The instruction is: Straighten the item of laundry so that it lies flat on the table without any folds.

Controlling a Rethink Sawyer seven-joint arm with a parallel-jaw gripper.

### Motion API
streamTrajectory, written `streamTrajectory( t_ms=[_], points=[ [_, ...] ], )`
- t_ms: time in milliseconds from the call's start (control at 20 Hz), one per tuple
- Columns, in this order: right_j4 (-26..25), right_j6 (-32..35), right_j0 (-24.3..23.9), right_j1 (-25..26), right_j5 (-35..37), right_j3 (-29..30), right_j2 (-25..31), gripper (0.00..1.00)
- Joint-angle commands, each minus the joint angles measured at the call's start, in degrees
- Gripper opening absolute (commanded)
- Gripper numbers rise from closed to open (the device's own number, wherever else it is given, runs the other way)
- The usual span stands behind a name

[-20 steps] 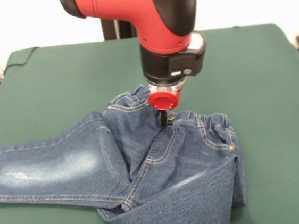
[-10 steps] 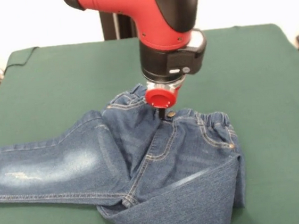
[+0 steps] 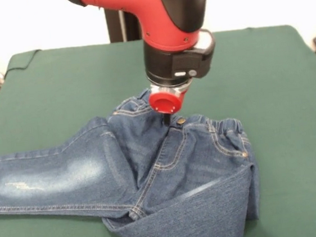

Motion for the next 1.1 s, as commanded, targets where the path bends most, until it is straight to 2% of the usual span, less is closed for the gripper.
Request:
streamTrajectory(
  t_ms=[50,150,800,1100],
  points=[
    [4.08,9.72,2.89,1.92,4.02,1.01,0.49,0.0],
    [3.75,10.3,3.8,1.46,5.37,0.81,-1.05,0.0],
    [5.42,7.6,4.38,-4.38,3.38,9.79,0.08,0.0],
    [3.38,6.01,3.85,-3.53,2.87,9.09,-1.23,0.0]
  ],
)
